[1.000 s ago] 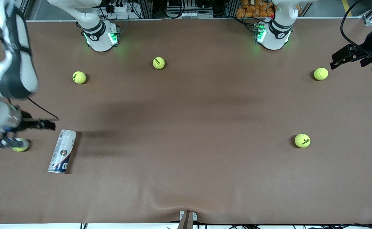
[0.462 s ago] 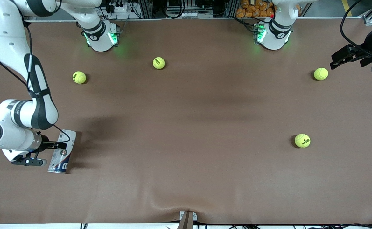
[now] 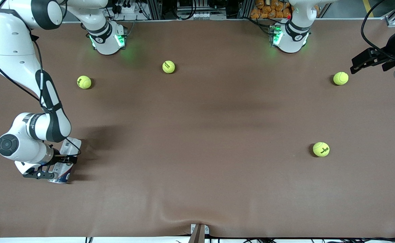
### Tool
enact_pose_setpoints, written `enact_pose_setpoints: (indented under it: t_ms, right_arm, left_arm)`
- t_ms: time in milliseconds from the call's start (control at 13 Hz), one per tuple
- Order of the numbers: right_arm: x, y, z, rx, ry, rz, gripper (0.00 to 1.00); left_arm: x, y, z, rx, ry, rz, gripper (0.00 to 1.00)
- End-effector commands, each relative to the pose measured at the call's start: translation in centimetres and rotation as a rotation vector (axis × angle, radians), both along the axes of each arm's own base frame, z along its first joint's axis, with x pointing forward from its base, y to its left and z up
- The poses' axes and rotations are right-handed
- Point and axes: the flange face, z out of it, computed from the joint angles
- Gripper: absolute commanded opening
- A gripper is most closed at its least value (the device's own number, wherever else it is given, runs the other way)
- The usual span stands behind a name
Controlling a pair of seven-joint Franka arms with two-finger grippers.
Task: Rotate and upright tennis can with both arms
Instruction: 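Reach the right gripper down to the lying tennis can and grasp it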
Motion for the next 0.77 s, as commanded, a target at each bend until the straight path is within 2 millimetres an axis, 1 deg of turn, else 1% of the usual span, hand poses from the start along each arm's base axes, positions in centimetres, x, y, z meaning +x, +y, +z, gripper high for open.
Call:
enact_pose_setpoints:
  t_ms: [0,77,154,231,308,462,538,692]
  right_arm:
    - [0.5,0.0,-0.4,0.002,-0.005,0.003,1.0]
    - [0.5,0.1,-0.4,0.003,-0.005,0.006,1.0]
    - [0.4,0.2,-0.5,0.003,-0.001,0.013,0.92]
    - [0.6,0.6,-0.1,0.003,-0.003,0.038,0.66]
    - [0.6,0.8,0.1,0.004,-0.002,0.076,0.63]
    - [0.8,1.1,0.6,0.003,-0.004,0.168,0.63]
    - [1.3,1.5,1.3,0.002,-0.014,0.228,0.64]
    - [2.2,3.6,2.1,0.012,-0.037,0.324,0.65]
  left_arm:
    - [0.0,0.2,0.2,-0.004,-0.006,-0.017,1.0]
    - [0.0,0.2,0.2,-0.004,-0.006,-0.017,1.0]
    - [0.0,0.2,0.2,-0.004,-0.006,-0.017,1.0]
    - [0.0,0.2,0.1,-0.004,-0.005,-0.017,1.0]
    - [0.0,0.2,0.1,-0.004,-0.005,-0.017,1.0]
    - [0.0,0.2,0.1,-0.004,-0.005,-0.017,1.0]
    - [0.0,0.1,0.1,-0.005,-0.006,-0.017,1.0]
    - [0.1,0.2,-0.1,-0.006,-0.002,-0.017,1.0]
